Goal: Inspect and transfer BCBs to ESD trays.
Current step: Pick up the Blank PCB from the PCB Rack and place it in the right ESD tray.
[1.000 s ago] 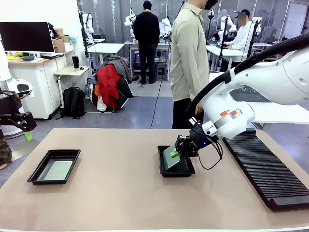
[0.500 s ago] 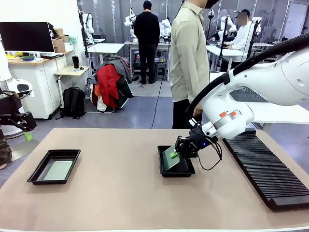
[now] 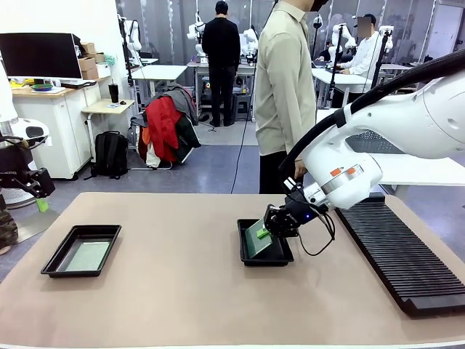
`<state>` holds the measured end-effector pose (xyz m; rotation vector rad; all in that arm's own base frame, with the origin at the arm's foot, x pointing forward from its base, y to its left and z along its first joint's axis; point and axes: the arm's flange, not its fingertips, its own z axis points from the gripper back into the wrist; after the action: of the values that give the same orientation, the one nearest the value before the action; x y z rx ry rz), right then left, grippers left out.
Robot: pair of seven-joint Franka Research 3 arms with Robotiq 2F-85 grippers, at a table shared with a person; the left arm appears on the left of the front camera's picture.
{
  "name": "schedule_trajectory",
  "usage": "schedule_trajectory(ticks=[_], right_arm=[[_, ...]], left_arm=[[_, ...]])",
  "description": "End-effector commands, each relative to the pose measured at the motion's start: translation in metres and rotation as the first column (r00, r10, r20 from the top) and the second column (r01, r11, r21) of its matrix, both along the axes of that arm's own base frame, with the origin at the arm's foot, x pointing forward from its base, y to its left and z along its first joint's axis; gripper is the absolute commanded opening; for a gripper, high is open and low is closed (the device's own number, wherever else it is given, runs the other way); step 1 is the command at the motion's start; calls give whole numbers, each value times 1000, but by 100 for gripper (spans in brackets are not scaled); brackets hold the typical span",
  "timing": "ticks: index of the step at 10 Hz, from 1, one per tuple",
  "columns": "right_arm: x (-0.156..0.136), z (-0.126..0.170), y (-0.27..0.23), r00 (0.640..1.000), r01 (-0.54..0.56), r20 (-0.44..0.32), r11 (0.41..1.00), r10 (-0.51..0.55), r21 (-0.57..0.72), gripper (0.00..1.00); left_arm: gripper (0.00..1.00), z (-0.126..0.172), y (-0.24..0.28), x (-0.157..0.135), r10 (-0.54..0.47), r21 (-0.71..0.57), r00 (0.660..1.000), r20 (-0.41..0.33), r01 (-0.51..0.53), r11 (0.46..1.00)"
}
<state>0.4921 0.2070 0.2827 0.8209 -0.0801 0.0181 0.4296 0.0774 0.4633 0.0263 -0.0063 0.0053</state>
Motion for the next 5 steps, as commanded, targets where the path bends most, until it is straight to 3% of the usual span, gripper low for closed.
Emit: schedule_trajectory(ticks=[1,2,5], right_arm=[[-6,16,8,1000,21,-15,995,-23,-94,25],[-8,23,9,999,25,-22,990,-29,-138,38],[-12,47,12,998,53,-26,961,-63,-273,63]], left_arm=[[100,-2,1,-1,-5,0,1000,2,5,1000],[100,-2,1,-1,-5,0,1000,2,5,1000],[100,-2,1,-1,-5,0,1000,2,5,1000]])
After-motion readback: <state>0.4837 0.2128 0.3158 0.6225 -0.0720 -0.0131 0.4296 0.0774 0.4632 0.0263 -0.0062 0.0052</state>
